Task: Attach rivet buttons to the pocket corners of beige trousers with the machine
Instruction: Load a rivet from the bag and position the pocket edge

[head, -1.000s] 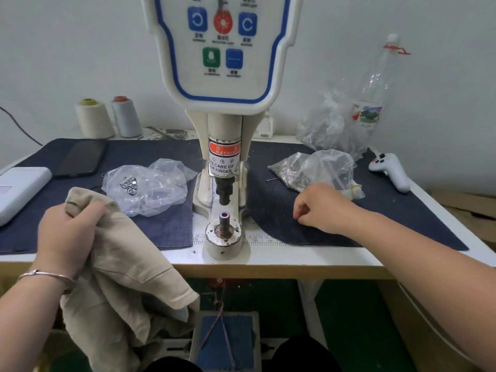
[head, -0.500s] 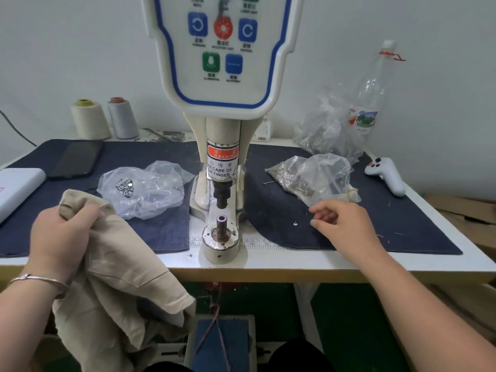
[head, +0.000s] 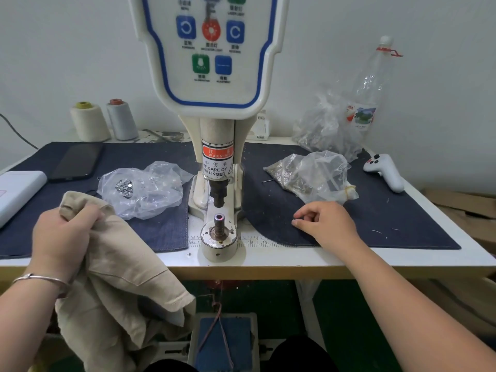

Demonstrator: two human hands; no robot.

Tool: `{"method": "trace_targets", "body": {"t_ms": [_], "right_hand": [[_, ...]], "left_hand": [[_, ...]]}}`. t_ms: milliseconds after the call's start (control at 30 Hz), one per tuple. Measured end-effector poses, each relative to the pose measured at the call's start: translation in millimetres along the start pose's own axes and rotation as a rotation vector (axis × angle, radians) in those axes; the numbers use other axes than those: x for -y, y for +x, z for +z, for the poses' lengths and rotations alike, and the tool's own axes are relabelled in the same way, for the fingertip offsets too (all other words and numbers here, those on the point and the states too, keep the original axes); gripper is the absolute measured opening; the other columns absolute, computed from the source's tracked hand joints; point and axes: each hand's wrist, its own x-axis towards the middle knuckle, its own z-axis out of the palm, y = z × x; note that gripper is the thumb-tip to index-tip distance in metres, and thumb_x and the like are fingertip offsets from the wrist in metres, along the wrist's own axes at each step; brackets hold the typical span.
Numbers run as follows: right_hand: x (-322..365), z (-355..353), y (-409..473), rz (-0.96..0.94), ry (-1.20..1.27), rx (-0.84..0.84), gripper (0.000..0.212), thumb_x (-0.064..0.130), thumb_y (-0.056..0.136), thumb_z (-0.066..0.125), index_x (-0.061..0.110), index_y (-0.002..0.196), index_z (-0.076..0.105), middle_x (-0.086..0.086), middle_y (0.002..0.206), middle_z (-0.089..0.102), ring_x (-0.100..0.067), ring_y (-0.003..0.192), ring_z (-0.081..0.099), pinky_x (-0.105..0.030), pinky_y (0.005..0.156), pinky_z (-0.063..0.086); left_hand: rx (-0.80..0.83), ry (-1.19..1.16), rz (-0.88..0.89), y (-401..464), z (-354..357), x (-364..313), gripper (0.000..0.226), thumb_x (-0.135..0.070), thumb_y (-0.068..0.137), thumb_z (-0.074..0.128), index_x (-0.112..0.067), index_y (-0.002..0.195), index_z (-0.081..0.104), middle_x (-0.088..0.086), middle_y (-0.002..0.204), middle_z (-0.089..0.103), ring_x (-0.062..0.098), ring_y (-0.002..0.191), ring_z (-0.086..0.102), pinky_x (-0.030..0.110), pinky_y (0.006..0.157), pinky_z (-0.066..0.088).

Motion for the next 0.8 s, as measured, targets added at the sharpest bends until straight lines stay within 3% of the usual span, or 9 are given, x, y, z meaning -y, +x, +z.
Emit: {"method": "trace_targets", "body": {"t_ms": [67,100,200,467,633,800], "right_hand": [[1.3,-0.1,0.1,-0.006,-0.028,0.001,0.018,0.034,0.082,0.076,0.041,0.07,0.064,0.012,0.065,0.061,-0.004,0.057,0.05,-0.02,0.052,0.032],[2.2,-0.2,0.3,-0.011,-0.043,0.003,0.019,0.034,0.082,0.075,0.041,0.069,0.064,0.012,0.065,0.061,-0.004,0.058,0.05,-0.02,0.052,0.031],[4.8,-0.2,1.3,-0.027,-0.072,0.011,0.02,0.032,0.083,0.074,0.042,0.069,0.065,0.013,0.064,0.061,-0.004,0.06,0.052,-0.02,0.052,0.031],[9.8,-1.6,-2.6,-0.022,-0.043,-0.012,0.018,0.027,0.085,0.073,0.036,0.07,0.067,0.013,0.064,0.06,-0.005,0.06,0.051,-0.021,0.053,0.033],[44.4,-1.4,-26.0,-0.126,0.431,-0.083,0.014,0.019,0.082,0.075,0.03,0.073,0.074,0.016,0.069,0.069,0.004,0.067,0.06,-0.007,0.058,0.044],[91.9,18.4,-41.0,-0.231,0.699,0.022,0.008,0.021,0.08,0.076,0.03,0.078,0.077,0.006,0.076,0.074,-0.008,0.072,0.065,-0.014,0.065,0.05]], "left_hand": [[-0.038,0.039,0.022,-0.7,2.1,-1.9,0.057,-0.046,0.076,0.047,0.01,0.079,0.059,0.019,0.072,0.052,0.03,0.068,0.046,0.04,0.061,0.041],[-0.057,0.054,-0.001,-0.9,2.5,-2.4,0.063,-0.048,0.075,0.045,0.014,0.078,0.055,0.016,0.069,0.047,0.028,0.065,0.042,0.042,0.057,0.039],[-0.082,0.025,-0.042,-2.3,1.6,-3.3,0.06,-0.04,0.07,0.055,0.02,0.078,0.056,0.014,0.067,0.046,0.025,0.067,0.041,0.048,0.06,0.038],[-0.036,0.011,-0.029,-8.1,-2.1,-13.8,0.057,-0.039,0.068,0.052,0.016,0.076,0.063,0.013,0.071,0.047,0.023,0.071,0.04,0.036,0.055,0.028],[-0.043,-0.004,-0.023,-8.7,-2.0,-15.2,0.06,-0.038,0.068,0.053,0.02,0.078,0.058,0.011,0.066,0.042,0.022,0.067,0.037,0.037,0.057,0.029],[-0.048,-0.043,-0.029,-9.8,-1.7,-17.8,0.053,-0.036,0.069,0.055,0.016,0.07,0.055,0.005,0.059,0.038,0.02,0.063,0.036,0.036,0.057,0.03]]}}
